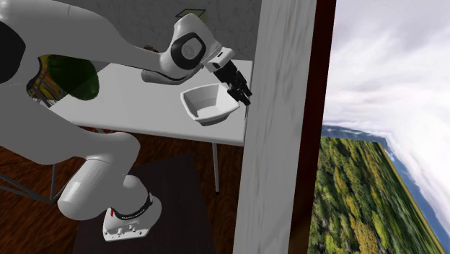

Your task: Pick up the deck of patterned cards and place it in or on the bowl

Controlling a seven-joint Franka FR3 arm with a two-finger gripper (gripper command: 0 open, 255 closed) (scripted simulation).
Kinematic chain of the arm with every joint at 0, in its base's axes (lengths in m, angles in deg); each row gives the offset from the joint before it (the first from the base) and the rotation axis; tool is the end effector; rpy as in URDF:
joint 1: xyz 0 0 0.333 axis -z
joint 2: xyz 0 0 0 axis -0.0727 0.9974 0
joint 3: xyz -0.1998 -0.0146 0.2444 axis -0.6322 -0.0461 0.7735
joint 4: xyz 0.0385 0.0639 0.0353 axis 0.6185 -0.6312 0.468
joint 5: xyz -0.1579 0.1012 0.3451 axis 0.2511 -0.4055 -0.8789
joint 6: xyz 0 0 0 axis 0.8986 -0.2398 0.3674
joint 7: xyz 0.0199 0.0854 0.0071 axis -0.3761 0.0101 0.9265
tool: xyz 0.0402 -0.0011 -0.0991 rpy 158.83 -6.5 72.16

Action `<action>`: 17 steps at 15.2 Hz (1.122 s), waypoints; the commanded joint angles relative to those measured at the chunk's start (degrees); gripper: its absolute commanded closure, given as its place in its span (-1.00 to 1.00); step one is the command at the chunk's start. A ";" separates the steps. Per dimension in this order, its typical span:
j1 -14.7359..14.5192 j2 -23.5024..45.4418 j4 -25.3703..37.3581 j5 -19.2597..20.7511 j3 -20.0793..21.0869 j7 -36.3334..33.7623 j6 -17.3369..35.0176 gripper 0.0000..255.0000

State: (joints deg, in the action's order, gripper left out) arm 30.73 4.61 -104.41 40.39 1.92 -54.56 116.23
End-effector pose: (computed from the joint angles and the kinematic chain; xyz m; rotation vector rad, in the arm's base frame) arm 0.4103 0.2072 0.4903 2.6630 -0.6824 0.9962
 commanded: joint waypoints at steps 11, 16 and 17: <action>-1.88 -1.18 7.13 -1.71 -4.54 5.01 -7.95 1.00; -4.17 -3.53 9.60 -3.41 -3.46 3.87 -13.26 1.00; -4.80 -4.18 10.22 -3.88 -2.88 3.25 -14.70 1.00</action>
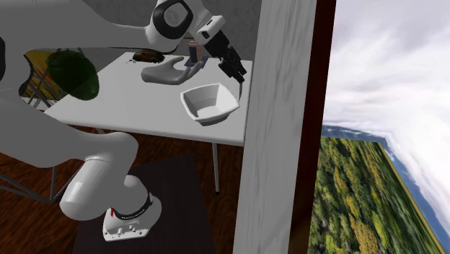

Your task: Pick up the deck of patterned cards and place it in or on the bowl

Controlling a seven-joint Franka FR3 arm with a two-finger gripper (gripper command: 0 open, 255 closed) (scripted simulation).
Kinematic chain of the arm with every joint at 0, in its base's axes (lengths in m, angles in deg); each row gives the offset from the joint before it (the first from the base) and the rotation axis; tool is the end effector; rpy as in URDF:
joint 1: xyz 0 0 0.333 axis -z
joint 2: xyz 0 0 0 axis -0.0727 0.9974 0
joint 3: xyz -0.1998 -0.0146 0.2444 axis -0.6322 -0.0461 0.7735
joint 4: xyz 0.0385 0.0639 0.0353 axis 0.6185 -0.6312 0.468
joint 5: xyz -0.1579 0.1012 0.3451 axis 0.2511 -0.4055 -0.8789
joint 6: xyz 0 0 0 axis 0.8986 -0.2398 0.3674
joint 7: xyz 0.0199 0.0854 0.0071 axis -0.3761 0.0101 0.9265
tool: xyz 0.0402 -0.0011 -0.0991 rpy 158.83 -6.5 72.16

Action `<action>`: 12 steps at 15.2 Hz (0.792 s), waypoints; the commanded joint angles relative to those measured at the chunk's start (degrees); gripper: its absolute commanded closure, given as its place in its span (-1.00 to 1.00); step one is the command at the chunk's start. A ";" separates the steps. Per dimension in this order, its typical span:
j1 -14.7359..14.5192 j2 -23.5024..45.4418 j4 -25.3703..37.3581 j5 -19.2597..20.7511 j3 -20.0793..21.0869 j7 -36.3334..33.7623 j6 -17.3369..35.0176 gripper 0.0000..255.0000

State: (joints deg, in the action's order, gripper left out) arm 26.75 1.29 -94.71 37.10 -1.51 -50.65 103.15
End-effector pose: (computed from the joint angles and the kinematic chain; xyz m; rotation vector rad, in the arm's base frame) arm 0.3892 0.2359 0.5742 2.6607 -0.6889 1.0052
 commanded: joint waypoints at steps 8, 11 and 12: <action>-3.82 -4.07 8.07 -3.62 6.42 -6.04 -13.33 1.00; -3.88 -4.45 12.08 -4.48 9.23 -8.19 -17.77 1.00; -3.82 -4.48 12.86 -4.62 9.77 -8.58 -18.57 1.00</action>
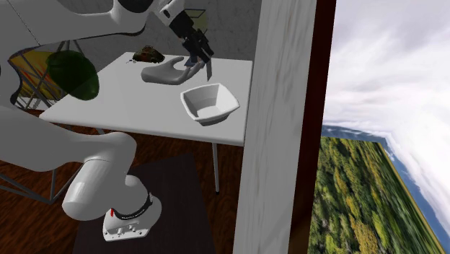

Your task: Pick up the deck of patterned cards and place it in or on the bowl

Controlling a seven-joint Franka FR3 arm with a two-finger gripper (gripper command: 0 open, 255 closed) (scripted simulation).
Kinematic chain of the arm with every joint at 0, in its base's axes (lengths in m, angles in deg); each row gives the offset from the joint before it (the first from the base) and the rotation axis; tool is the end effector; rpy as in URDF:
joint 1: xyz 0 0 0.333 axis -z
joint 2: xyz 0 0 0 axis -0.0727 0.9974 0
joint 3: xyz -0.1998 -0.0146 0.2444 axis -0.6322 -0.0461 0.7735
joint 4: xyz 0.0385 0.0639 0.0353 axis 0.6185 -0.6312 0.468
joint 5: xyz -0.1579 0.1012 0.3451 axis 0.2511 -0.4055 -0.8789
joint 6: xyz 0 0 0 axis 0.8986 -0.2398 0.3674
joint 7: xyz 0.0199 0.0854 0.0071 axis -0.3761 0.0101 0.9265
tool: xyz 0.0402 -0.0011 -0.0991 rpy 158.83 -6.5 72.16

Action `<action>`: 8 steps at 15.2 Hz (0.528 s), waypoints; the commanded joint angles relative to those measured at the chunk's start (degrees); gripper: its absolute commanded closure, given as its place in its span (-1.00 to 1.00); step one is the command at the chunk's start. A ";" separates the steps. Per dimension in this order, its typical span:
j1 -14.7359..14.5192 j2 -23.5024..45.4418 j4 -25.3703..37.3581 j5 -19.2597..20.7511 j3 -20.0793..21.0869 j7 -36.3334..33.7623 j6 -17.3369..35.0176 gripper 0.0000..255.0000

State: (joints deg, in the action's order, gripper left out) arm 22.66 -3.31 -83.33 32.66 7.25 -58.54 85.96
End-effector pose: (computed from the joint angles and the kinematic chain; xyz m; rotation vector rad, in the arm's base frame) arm 0.2965 0.3561 0.6085 2.6609 -0.6887 1.0058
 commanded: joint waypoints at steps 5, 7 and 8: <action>-0.32 -0.54 -2.30 -0.68 2.04 -2.08 1.62 1.00; -0.49 -0.75 -3.73 -0.87 2.52 -2.66 2.82 1.00; -0.56 -0.84 -4.43 -0.96 2.78 -2.95 3.42 1.00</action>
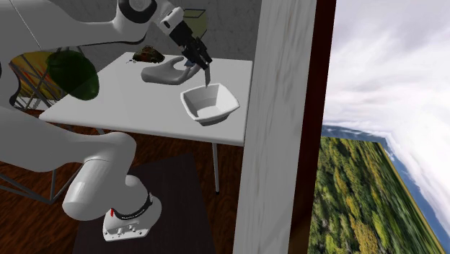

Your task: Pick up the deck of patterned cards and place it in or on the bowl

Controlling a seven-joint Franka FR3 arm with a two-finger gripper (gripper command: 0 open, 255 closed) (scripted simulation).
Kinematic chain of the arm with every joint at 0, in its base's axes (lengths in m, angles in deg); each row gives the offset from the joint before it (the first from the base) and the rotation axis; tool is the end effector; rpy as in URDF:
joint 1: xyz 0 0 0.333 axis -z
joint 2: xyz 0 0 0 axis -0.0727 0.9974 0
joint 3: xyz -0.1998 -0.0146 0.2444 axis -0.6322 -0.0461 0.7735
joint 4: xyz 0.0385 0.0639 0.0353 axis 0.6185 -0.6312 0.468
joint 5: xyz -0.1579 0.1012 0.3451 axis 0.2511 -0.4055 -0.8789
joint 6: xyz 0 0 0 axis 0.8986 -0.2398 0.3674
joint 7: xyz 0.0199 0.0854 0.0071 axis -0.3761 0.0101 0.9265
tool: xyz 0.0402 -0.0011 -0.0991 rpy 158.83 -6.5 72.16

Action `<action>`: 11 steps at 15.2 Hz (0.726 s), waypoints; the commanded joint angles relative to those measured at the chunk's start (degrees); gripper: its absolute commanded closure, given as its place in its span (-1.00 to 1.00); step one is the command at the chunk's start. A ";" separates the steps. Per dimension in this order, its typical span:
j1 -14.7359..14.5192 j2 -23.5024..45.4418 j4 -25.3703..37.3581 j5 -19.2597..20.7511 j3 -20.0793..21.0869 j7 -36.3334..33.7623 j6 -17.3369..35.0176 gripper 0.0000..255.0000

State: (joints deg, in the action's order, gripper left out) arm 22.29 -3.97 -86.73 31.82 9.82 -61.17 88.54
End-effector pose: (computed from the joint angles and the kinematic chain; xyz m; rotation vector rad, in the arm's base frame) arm 0.2907 0.3662 0.5759 2.6605 -0.6898 1.0040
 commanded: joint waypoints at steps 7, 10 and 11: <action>-0.38 -0.56 -5.64 -0.72 2.36 -2.49 5.03 1.00; -0.30 -0.61 -7.46 -0.95 3.45 -3.46 6.84 1.00; -0.25 -0.61 -8.04 -1.02 3.84 -3.79 7.44 1.00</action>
State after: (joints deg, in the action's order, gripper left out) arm 22.09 -4.51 -94.13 30.93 13.25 -64.56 95.41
